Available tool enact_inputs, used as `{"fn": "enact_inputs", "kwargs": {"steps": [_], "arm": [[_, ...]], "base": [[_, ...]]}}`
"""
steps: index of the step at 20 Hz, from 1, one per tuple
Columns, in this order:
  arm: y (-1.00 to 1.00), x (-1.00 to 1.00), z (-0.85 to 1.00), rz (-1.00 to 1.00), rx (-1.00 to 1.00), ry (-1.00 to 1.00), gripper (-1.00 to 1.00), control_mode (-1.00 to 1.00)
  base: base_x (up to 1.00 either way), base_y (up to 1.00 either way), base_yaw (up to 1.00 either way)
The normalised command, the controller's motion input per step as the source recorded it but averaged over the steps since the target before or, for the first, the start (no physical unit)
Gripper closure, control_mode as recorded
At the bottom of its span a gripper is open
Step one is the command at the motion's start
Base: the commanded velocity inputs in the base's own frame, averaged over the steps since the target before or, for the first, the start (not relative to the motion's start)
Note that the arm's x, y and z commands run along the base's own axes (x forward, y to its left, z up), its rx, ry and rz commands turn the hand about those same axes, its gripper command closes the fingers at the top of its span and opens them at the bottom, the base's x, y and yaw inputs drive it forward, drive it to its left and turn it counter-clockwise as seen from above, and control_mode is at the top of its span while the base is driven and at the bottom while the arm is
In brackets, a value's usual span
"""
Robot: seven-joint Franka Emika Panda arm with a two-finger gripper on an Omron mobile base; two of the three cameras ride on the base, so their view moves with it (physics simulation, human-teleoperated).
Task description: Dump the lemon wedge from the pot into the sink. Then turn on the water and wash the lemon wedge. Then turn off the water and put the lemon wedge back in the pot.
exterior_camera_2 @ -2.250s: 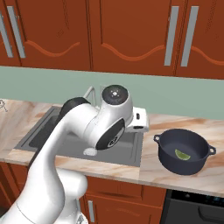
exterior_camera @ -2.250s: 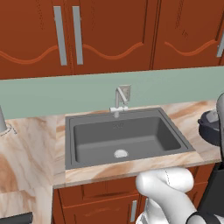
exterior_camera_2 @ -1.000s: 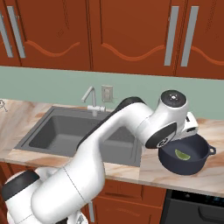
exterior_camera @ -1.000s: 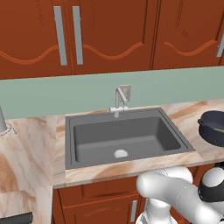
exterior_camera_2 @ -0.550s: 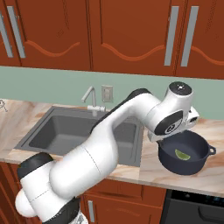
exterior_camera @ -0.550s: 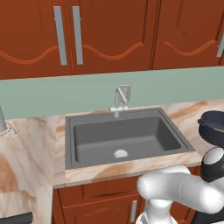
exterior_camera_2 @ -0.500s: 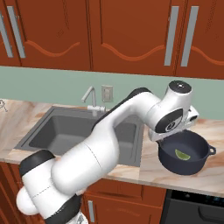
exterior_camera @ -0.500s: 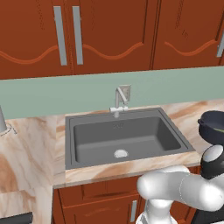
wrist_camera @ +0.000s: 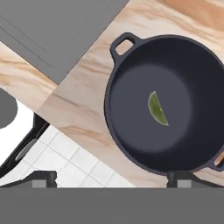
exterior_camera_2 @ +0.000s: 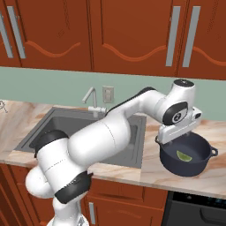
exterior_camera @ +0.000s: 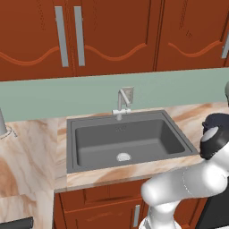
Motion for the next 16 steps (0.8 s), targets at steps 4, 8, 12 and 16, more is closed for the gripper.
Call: {"fn": "enact_inputs", "kwargs": {"steps": [4,8,12,16], "arm": [[-0.07,0.11,-0.07,0.10,0.00,0.00,-1.00,-1.00],[0.00,0.11,-0.14,0.07,0.01,0.00,-1.00,-1.00],[0.00,0.16,-0.31,0.04,0.00,0.00,-1.00,-1.00],[0.00,0.14,-0.36,0.04,0.00,0.00,-1.00,-1.00]], "base": [[0.00,0.00,0.00],[0.00,0.00,0.00],[0.00,0.00,0.00],[0.00,0.00,0.00]]}}
